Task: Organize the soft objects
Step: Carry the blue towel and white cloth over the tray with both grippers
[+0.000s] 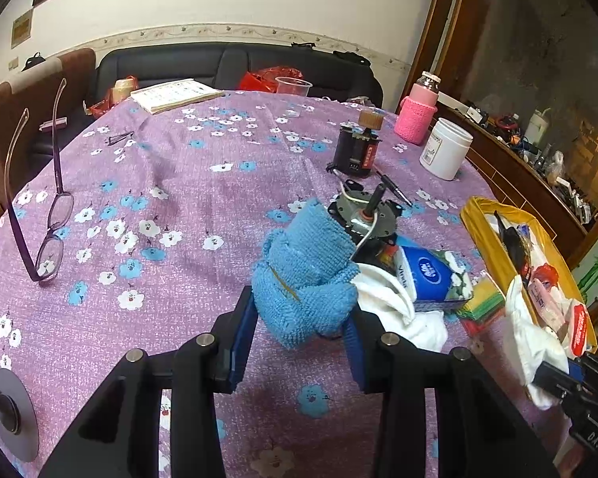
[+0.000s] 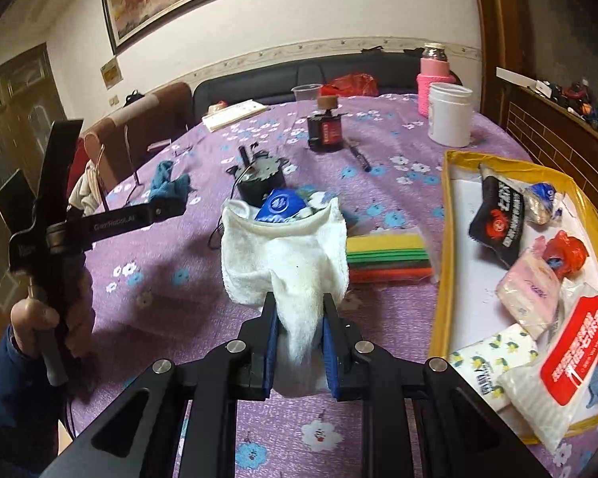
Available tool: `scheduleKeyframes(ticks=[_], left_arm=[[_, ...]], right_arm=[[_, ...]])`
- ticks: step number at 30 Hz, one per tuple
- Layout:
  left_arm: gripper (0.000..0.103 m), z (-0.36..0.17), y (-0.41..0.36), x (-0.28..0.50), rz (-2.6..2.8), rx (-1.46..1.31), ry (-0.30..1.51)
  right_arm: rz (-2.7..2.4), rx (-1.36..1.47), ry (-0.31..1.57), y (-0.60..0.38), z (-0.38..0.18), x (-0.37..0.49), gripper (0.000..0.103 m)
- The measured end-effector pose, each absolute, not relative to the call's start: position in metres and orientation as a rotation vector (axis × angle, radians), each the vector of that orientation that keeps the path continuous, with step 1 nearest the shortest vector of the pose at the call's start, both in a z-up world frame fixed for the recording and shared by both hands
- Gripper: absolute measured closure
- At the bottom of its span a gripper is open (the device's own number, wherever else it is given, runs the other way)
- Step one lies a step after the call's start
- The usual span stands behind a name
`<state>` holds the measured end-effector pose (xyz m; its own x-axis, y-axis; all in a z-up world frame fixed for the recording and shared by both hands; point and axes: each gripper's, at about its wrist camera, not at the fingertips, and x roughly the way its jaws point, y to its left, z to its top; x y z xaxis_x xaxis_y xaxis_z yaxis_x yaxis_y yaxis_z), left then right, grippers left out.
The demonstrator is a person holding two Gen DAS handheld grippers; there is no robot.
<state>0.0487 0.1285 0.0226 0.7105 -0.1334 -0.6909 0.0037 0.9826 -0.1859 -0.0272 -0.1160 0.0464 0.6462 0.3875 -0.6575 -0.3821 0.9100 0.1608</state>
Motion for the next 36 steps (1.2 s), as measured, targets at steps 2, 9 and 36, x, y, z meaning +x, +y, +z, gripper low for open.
scheduleKeyframes(ticks=[2,9,36], left_arm=[[0.064,0.025,0.124,0.047,-0.085,-0.169,0.776],[0.064,0.034,0.098,0.043,-0.135,-0.146,0.779],[0.064,0.049,-0.149,0.064,-0.535,0.062,0.839]], right_arm=[[0.432,0.019,0.744,-0.122,0.049,-0.026,0.081],[0.396,0.076,0.721,-0.150,0.054,-0.024,0.081],[0.104,0.247,0.678,-0.312,0.061,0.010,0.082]])
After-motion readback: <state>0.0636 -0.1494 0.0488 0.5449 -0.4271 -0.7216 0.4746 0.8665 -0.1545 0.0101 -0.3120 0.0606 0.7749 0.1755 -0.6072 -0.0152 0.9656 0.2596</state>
